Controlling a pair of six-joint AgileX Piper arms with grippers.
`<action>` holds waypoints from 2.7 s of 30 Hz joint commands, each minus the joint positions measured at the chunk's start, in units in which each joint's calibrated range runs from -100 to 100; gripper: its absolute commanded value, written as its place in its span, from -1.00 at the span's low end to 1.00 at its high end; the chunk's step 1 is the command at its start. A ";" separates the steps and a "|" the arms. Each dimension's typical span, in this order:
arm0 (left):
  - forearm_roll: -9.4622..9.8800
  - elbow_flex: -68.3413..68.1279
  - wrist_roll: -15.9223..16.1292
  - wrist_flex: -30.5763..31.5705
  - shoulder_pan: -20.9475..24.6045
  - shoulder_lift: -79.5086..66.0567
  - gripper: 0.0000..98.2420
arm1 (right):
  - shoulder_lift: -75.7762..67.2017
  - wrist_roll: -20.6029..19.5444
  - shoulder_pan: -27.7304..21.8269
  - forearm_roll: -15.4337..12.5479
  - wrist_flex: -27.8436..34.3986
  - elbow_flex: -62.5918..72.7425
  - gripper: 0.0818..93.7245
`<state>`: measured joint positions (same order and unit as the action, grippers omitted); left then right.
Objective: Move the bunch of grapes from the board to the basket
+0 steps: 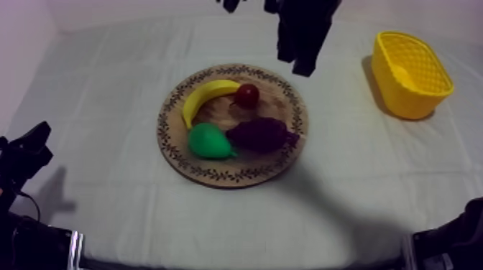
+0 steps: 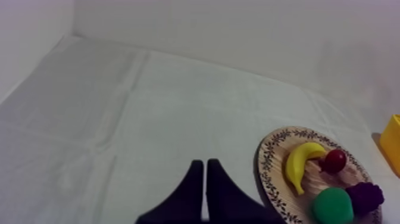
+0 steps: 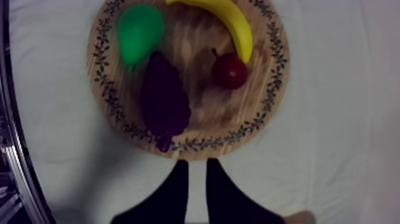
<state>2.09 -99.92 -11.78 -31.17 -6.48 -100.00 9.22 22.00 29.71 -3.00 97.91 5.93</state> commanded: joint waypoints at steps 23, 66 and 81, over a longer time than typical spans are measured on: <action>0.03 0.03 -0.01 0.05 0.00 0.00 -1.00 | 1.07 1.06 0.65 -1.01 -6.96 -5.16 0.37; 0.03 0.03 -0.01 0.05 0.00 0.00 -1.00 | 22.87 2.03 -0.38 -5.75 -19.59 -11.18 0.34; 0.03 0.03 -0.01 0.05 0.00 0.00 -1.00 | 27.42 1.32 -0.25 -4.54 -22.31 -7.99 -0.36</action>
<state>2.09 -99.92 -11.78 -31.17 -6.48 -100.00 36.51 23.19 29.47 -7.58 76.27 -2.08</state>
